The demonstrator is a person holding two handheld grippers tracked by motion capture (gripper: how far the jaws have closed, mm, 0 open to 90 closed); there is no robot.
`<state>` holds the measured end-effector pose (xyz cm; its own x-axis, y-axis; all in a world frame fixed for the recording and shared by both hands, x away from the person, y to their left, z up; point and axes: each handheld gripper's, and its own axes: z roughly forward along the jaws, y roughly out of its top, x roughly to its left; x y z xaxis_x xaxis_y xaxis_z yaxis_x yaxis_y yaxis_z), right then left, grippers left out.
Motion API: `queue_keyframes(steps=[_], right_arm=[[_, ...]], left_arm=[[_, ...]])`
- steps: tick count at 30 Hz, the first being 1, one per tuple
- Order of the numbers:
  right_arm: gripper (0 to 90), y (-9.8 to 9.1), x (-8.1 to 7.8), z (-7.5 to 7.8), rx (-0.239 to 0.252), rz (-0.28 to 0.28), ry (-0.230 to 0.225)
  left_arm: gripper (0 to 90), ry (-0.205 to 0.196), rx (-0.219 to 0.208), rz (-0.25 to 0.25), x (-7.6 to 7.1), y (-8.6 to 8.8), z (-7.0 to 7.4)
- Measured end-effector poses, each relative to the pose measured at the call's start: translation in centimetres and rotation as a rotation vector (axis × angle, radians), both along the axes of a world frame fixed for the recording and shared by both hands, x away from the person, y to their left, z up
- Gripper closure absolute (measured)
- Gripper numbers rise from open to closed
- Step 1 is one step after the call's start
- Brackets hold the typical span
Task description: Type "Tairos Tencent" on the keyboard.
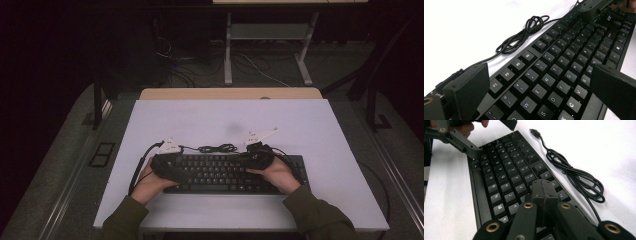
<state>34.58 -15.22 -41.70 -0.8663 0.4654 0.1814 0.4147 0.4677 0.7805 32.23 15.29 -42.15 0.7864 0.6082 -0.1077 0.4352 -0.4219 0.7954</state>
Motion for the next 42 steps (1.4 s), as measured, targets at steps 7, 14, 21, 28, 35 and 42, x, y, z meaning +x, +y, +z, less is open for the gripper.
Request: queue_keyframes(steps=[7,14,21,28,35,42], right_arm=[[89.2,0.5,-0.1,-0.5,-0.018,0.024,0.010],[89.1,0.9,-0.1,-1.0,-0.043,0.039,0.025],[89.1,1.1,-0.1,-1.3,-0.073,0.050,0.033],[89.1,1.2,-0.1,-1.5,-0.085,0.049,0.040],[89.1,1.3,0.0,-1.7,-0.093,0.050,0.042],[89.1,1.3,-0.1,-1.9,-0.096,0.051,0.049]], left_arm=[[2.5,0.000,0.001,-0.001,0.0,0.0,0.0],[2.7,0.000,0.000,-0.001,0.0,0.0,0.0],[2.8,0.000,0.001,-0.002,0.0,0.0,0.0],[3.0,-0.001,0.000,-0.004,0.0,0.0,0.0],[3.0,-0.004,0.002,-0.004,0.0,0.1,0.1],[3.1,-0.005,0.003,-0.005,0.0,0.1,0.1]])
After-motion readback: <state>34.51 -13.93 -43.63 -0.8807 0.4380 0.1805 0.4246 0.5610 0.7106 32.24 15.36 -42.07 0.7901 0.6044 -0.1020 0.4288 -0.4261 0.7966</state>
